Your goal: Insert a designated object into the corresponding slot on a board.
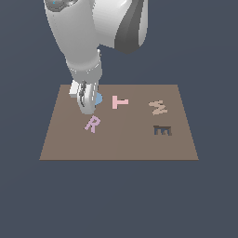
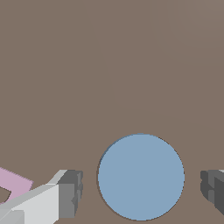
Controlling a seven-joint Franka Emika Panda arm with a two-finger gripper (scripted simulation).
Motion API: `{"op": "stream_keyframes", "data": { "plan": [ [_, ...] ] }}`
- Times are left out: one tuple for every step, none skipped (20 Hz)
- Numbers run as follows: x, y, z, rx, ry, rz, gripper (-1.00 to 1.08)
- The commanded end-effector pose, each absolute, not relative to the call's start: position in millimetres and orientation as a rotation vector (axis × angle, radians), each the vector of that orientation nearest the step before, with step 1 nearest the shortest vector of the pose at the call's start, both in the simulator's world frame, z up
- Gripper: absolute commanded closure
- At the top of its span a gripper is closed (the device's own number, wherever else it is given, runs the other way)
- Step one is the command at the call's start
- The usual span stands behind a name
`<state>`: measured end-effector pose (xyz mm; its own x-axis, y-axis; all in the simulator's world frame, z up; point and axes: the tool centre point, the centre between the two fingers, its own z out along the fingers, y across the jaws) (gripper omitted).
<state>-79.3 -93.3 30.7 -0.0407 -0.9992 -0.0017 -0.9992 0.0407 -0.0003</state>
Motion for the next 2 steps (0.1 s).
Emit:
{"op": "stream_keyframes", "data": {
  "plan": [
    [-79.3,-93.3,30.7,-2.175,2.265,0.001,-0.92],
    [-79.3,-93.3,30.7,-2.175,2.265,0.001,-0.92]
  ]
}}
